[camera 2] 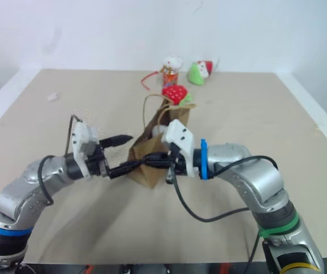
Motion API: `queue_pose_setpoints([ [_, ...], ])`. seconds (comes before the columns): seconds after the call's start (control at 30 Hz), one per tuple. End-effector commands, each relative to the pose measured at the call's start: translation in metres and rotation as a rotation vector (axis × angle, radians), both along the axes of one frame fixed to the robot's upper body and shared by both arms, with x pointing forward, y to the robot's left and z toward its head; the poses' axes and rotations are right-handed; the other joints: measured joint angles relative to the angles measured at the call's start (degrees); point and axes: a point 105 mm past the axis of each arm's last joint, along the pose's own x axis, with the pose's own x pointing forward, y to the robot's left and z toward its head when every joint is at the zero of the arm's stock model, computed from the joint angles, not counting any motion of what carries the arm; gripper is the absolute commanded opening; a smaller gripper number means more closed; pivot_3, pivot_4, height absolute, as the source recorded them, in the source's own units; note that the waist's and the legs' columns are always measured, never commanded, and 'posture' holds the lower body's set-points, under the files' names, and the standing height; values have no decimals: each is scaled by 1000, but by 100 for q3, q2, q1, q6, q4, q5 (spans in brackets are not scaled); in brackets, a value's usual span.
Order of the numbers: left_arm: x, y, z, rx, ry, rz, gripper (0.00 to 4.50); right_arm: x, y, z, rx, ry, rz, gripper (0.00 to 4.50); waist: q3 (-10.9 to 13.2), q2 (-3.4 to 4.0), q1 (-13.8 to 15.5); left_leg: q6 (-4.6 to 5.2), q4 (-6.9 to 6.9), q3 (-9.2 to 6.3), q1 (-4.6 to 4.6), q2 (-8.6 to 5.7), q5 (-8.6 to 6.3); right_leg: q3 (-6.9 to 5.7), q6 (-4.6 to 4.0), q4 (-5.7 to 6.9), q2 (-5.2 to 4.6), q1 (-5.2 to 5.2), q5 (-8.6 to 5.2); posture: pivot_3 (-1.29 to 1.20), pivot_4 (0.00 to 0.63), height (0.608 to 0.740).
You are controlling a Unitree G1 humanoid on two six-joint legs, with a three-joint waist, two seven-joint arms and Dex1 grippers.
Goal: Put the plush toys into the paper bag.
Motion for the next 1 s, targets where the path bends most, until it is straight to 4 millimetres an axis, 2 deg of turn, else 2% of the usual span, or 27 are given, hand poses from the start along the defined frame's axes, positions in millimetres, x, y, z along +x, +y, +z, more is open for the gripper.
queue_pose_setpoints([
  [0.03, 5, -2, 8, -41, 6, 12, 4500, -1, 1, 9, 7, -49, 7, 86, 0, 0, 1, 0, 0, -1, 0, 0, 0, -1, 0, 0, 0, 0, 0, 0, 150, 740],
  [0.27, 12, -3, 4, -46, 16, 30, 4500, 0, 0, 8, -2, -56, -1, 86, 0, 0, -1, 0, 0, -1, 0, 0, 0, 0, 9, 0, 1, 0, 5, 0, 150, 740],
  [0.33, 12, -4, 4, -44, 13, 23, 3954, 1, 0, 9, -2, -58, -2, 0, 0, 0, -1, 0, 0, -2, 0, 0, 0, -1, 8, 0, 1, 0, 5, 0, 150, 740],
  [0.37, 11, -5, 4, -37, 7, 19, 3370, 1, 0, 9, -1, -58, -2, 0, 0, 0, -1, 0, 0, -1, 0, 0, 0, -1, 8, 0, 0, 0, 5, 0, 150, 740],
  [0.47, 11, -7, 3, -28, 1, 12, 2374, 1, 1, 9, -2, -61, -2, 0, 0, 0, 1, 0, 0, 0, 0, -1, 0, 0, 7, 0, -1, 0, 4, 0, 150, 740],
  [0.5, 12, -9, 3, -26, -4, 11, 1843, 1, 1, 10, -2, -62, -1, 0, 0, 0, 1, 0, 0, -1, 0, -2, 0, 0, 3, 0, -1, 0, 2, 0, 150, 740],
  [0.53, 12, -10, 4, -23, -10, 11, 1843, 1, 1, 10, -2, -64, 0, 0, 0, 0, 1, 0, 0, -1, 0, -2, 0, 0, 2, 0, -1, 0, 1, 0, 150, 740],
  [0.63, 13, -11, 5, -11, -28, 6, 468, 1, 1, 11, 1, -68, 4, 0, 0, 0, 1, 0, 0, -1, 0, -2, 0, 0, 2, 0, -1, 0, 1, 0, 150, 740],
  [0.7, 13, -10, 5, -4, -33, 4, 42, 1, 1, 12, 2, -71, 6, 0, 0, 0, 1, 0, 0, -1, 0, -2, 0, 1, 2, 0, -1, 0, 2, 0, 150, 740],
  [0.8, 13, -8, 3, 24, -50, 7, 42, 1, -4, 17, 1, -82, 7, 0, 0, 0, 1, 0, 0, -1, 0, -2, 0, 0, 2, 0, -1, 0, 2, 0, 150, 740],
  [0.9, 14, -3, 3, 44, -67, 5, 42, 4, -19, 34, 37, -79, -16, 0, 0, 0, 1, 0, 0, -1, -1, -2, 0, 1, 2, 0, -1, 0, 1, 0, 150, 740],
  [1.0, 16, 6, 3, 77, -88, -6, 0, 0, -47, 68, 94, -58, -9, 871, 1, 0, 3, 0, 0, 0, -1, -2, 0, 1, 1, 0, -1, -1, 1, 0, 150, 740],
])
